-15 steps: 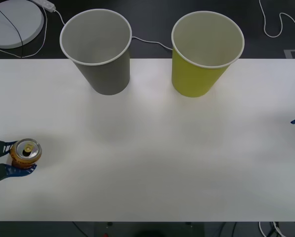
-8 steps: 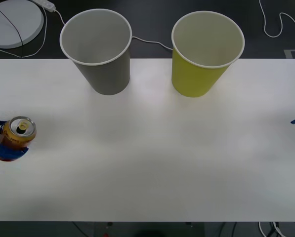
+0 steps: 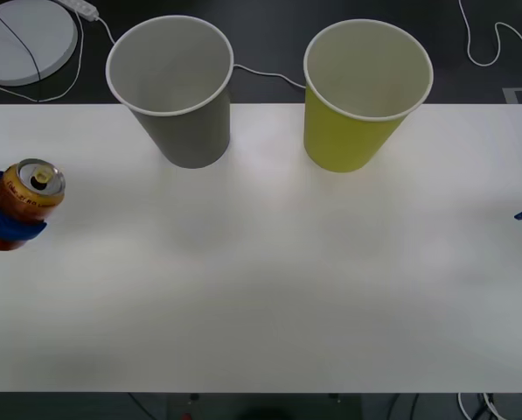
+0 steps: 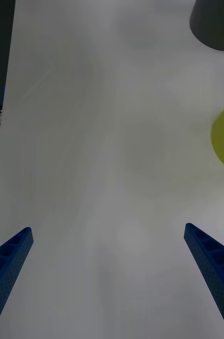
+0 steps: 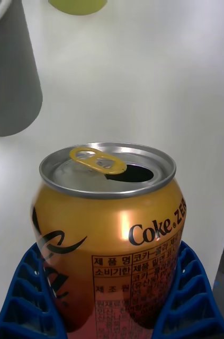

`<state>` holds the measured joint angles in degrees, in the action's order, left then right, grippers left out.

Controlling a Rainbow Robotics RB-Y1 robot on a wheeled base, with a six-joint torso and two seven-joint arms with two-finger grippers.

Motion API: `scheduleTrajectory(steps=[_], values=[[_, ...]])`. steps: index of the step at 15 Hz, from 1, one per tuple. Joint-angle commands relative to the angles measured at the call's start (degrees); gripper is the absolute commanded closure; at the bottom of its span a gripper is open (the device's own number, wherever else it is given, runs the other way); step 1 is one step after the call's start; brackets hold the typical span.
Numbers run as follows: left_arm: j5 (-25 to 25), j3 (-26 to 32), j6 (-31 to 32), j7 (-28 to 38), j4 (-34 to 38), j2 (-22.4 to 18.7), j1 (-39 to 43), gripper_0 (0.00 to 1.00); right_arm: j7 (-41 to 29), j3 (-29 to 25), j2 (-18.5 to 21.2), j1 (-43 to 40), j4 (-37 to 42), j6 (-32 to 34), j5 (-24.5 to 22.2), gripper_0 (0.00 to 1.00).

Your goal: Put the can into the green bin and the plastic bottle into the gray bin

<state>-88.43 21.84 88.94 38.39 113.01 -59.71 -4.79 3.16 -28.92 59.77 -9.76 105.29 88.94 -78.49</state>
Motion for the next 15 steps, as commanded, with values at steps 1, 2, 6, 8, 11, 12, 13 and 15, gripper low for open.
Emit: scheduleTrajectory(steps=[1,2,6,8,11,12,13,15], values=[[-0.87,-1.71,1.06,6.79,2.74,-1.2,-5.76,1.0,0.0,0.0,0.0,0.0,0.0,0.0,0.0,0.0],[-0.87,-2.94,1.06,8.81,3.18,-1.29,-9.28,1.0,0.0,0.0,0.0,0.0,0.0,0.0,0.0,0.0],[-0.87,-10.33,1.06,18.3,6.0,-1.29,-20.26,0.99,0.0,0.0,0.0,0.0,0.0,0.0,0.0,0.0],[-0.95,-15.42,1.06,22.61,5.64,-1.29,-26.86,1.0,0.0,0.0,0.0,0.0,0.0,0.0,0.0,0.0],[-0.95,-24.56,1.06,27.18,1.6,-1.29,-37.67,1.0,0.0,0.0,0.0,0.0,0.0,0.0,0.0,0.0],[-1.04,-27.82,1.06,28.5,-0.16,-1.29,-41.18,0.99,0.0,0.0,0.0,0.0,0.0,0.0,0.0,0.0],[-1.22,-31.33,1.06,29.55,-2.09,-1.2,-44.87,0.99,0.0,0.0,0.0,0.0,0.0,0.0,0.0,0.0],[-1.22,-40.91,-0.17,31.22,-8.77,-0.5,-55.42,1.0,0.0,0.0,0.0,0.0,0.0,0.0,0.0,0.0]])
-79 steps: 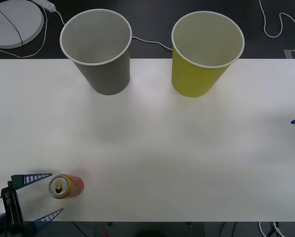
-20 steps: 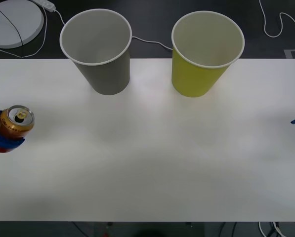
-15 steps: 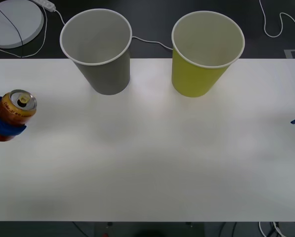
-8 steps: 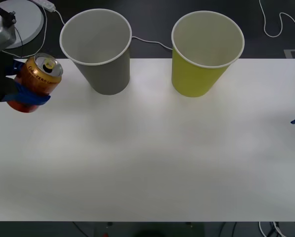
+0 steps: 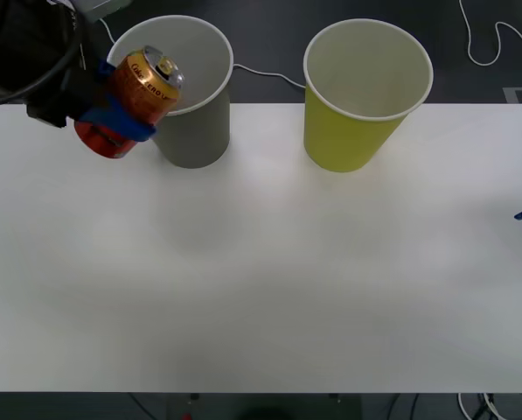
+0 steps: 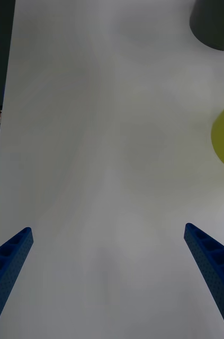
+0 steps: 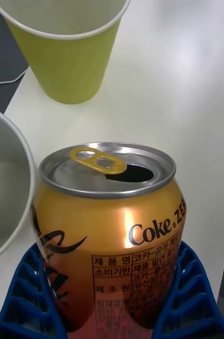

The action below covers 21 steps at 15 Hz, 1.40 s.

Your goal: Put the can into the green bin and the plastic bottle into the gray bin

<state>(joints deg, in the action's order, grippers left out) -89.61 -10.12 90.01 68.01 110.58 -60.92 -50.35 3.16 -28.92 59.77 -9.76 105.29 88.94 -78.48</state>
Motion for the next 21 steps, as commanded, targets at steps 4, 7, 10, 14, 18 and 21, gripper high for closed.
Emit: scheduleTrajectory(steps=[4,7,10,14,18,21], values=[[-0.22,-23.01,-5.28,1.51,-19.53,6.25,-25.85,1.0,0.0,0.0,0.0,0.0,0.0,0.0,0.0,0.0],[-0.48,-29.43,-6.69,0.54,-30.08,13.11,-35.25,0.99,0.0,0.0,0.0,0.0,0.0,0.0,0.0,0.0],[-3.82,-29.69,-8.01,-0.6,-39.92,21.9,-40.09,1.0,0.0,0.0,0.0,0.0,0.0,0.0,0.0,0.0],[-10.41,-29.69,-11.79,-0.16,-52.75,32.18,-45.45,1.0,0.0,0.0,0.0,0.0,0.0,0.0,0.0,0.0],[-10.76,-35.49,-17.15,0.81,-68.04,40.62,-54.5,1.0,0.0,0.0,0.0,0.0,0.0,0.0,0.0,0.0],[-11.12,-35.58,-19.7,1.6,-71.82,44.31,-55.91,1.0,0.0,0.0,0.0,0.0,0.0,0.0,0.0,0.0]])
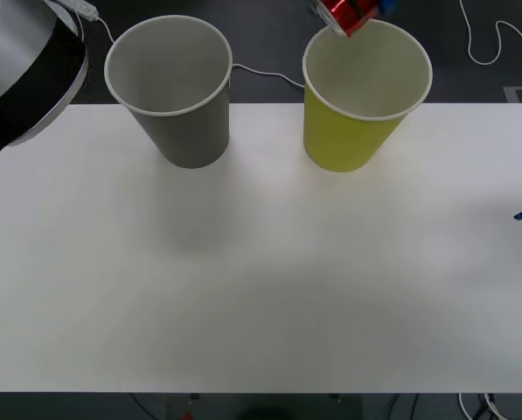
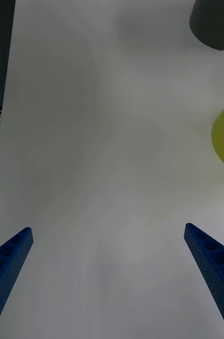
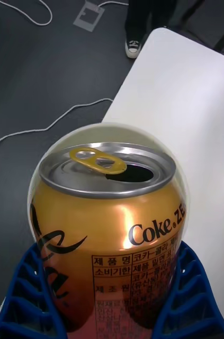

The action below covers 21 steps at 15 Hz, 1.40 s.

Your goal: Put the can into the green bin and the plastic bottle into the gray bin

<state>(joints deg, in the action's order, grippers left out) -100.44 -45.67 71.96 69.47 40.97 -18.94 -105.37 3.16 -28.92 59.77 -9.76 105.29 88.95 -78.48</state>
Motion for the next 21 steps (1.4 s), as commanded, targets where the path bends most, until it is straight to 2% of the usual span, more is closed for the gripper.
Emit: scheduleTrajectory(steps=[1,5,11,12,13,14,15,21], values=[[-0.37,-0.03,-2.27,0.14,-3.0,3.2,-1.33,1.0,0.0,0.0,0.0,0.0,0.0,0.0,0.0,0.0],[-0.81,-0.83,-5.17,0.23,-6.16,6.37,-2.03,1.0,0.0,0.0,0.0,0.0,0.0,0.0,0.0,0.0],[-0.1,-1.62,-6.66,0.23,-6.25,6.89,-2.03,0.97,0.0,0.0,0.0,0.0,0.0,0.0,0.0,0.0],[-0.02,-1.62,-7.01,0.23,-6.16,6.89,-2.03,0.92,0.0,0.0,0.0,0.0,0.0,0.0,0.0,0.0],[0.07,-1.62,-7.28,0.23,-6.16,6.89,-2.03,0.7,0.0,0.0,0.0,0.0,0.0,0.0,0.0,0.0],[0.16,-1.62,-7.45,0.23,-6.16,6.89,-2.03,0.2,0.0,0.0,0.0,0.0,0.0,0.0,0.0,0.0],[0.34,-1.62,-7.45,0.14,-6.16,6.89,-2.03,0.0,0.0,0.0,0.0,0.0,0.0,0.0,0.0,0.0],[2.09,-1.53,-6.4,-2.15,-6.25,6.19,-1.95,0.0,0.0,0.0,0.0,0.0,0.0,0.0,0.0,0.0]])
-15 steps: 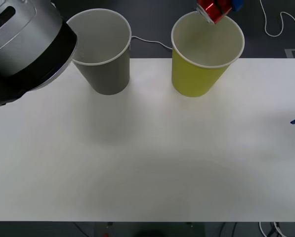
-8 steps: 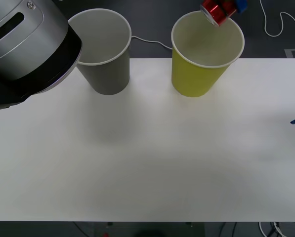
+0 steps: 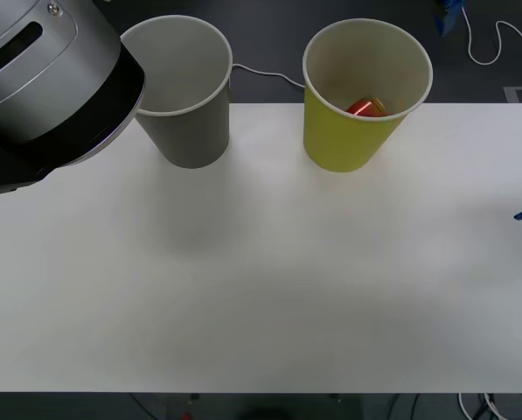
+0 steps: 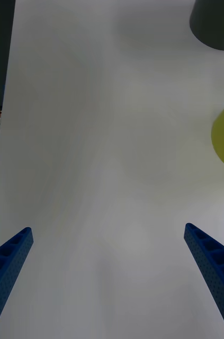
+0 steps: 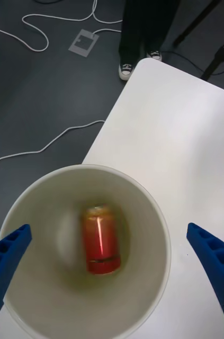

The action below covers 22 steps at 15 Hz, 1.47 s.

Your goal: Put the can into the green bin and the plastic bottle into the gray bin

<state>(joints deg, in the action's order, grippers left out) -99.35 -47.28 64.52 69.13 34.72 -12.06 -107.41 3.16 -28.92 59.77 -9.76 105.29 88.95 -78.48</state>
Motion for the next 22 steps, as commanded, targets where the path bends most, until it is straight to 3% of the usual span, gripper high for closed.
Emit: scheduleTrajectory(steps=[1,3,7,10,14,16,19,22], values=[[2.85,0.52,1.92,-3.39,-0.09,-1.91,0.36,0.0,0.0,0.0,0.0,0.0,0.0,0.0,0.0,0.0],[6.45,2.19,3.51,-4.62,1.75,-5.43,2.21,0.0,0.0,0.0,0.0,0.0,0.0,0.0,0.0,0.0],[7.85,5.53,9.39,-6.12,12.56,-14.57,8.09,0.0,0.0,0.0,0.0,0.0,0.0,0.0,0.0,0.0],[7.85,10.45,15.02,-11.65,17.4,-20.98,12.84,0.0,0.0,0.0,0.0,0.0,0.0,0.0,0.0,0.0],[9.26,16.69,21.96,-22.46,18.1,-29.6,18.38,0.0,0.0,0.0,0.0,0.0,0.0,0.0,0.0,0.0],[9.26,18.89,23.02,-25.72,20.83,-33.64,22.33,0.0,0.0,0.0,0.0,0.0,0.0,0.0,0.0,0.0],[8.82,23.72,23.55,-25.54,33.13,-40.93,31.39,0.0,0.0,0.0,0.0,0.0,0.0,0.0,0.0,0.0],[12.86,29.0,23.46,-25.98,43.68,-47.61,40.79,0.0,0.0,0.0,0.0,0.0,0.0,0.0,0.0,0.0]])
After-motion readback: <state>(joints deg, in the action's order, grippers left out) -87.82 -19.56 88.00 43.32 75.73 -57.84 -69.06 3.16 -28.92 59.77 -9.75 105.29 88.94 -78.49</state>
